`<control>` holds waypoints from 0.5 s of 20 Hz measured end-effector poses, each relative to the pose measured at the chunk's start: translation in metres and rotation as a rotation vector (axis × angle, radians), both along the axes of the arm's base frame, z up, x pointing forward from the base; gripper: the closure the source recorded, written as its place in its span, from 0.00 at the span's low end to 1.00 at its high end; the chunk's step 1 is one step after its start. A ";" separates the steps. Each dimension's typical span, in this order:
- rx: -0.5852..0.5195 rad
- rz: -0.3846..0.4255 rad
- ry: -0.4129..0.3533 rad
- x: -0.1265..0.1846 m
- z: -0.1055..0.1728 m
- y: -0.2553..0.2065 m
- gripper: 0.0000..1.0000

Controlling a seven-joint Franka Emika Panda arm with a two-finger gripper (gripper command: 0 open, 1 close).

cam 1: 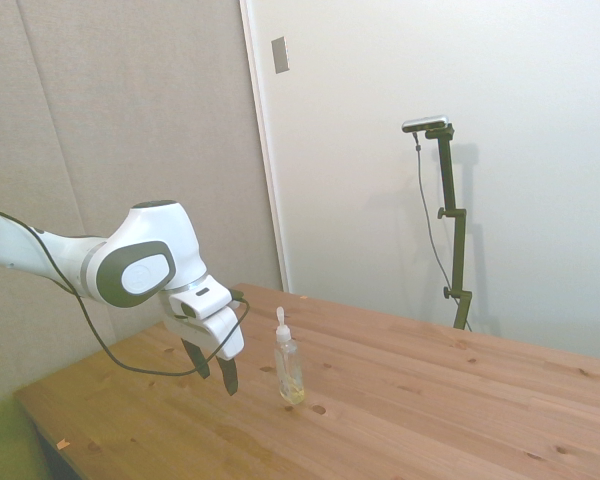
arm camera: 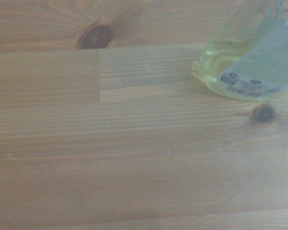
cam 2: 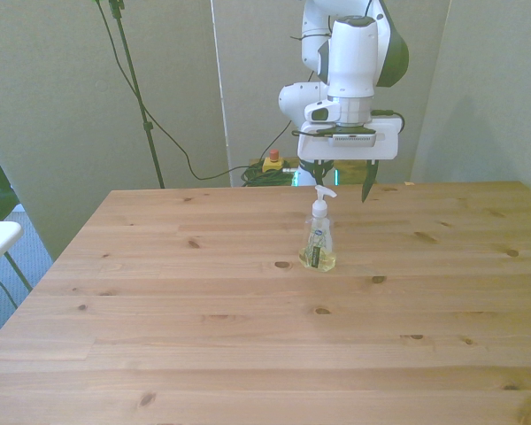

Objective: Knock down the sanitizer

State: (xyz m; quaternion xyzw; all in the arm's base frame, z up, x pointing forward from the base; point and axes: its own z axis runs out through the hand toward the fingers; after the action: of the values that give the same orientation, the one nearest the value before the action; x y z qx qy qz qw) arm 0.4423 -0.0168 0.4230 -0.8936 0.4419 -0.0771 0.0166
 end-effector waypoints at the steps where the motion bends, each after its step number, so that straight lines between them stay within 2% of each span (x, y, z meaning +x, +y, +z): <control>1: -0.003 -0.007 -0.001 0.001 0.000 -0.001 1.00; 10: -0.016 -0.062 -0.005 0.021 -0.004 -0.016 1.00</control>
State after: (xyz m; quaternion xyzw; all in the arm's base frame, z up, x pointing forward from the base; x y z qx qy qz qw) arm 0.4635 -0.0326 0.4192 -0.8793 0.4689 -0.0833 0.0082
